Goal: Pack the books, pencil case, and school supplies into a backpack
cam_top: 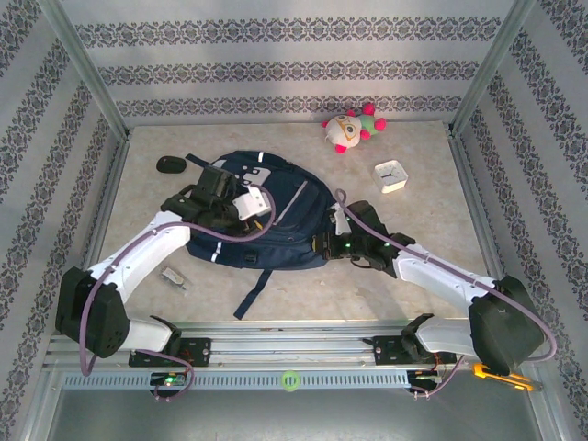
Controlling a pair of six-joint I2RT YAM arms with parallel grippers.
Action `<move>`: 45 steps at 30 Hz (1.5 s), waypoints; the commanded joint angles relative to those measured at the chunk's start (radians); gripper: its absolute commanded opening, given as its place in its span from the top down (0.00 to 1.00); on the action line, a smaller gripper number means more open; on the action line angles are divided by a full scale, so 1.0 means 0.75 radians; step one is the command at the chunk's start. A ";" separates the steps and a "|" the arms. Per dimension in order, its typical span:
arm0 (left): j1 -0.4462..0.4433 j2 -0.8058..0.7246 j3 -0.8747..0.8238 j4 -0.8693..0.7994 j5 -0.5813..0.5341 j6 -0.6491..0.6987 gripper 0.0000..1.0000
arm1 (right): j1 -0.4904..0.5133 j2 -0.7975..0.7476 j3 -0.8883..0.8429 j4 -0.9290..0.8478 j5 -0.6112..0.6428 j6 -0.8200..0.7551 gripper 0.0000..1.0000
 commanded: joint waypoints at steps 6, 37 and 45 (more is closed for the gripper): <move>0.023 -0.226 -0.047 -0.046 -0.349 -1.054 0.38 | 0.051 0.046 -0.002 0.006 0.026 0.060 1.00; 0.299 0.036 -0.349 0.539 -0.309 -1.525 0.42 | 0.426 0.051 -0.045 0.218 0.243 0.210 1.00; 0.283 -0.381 -0.484 0.613 -0.076 -0.944 0.40 | 0.348 0.022 -0.020 0.175 0.094 0.150 1.00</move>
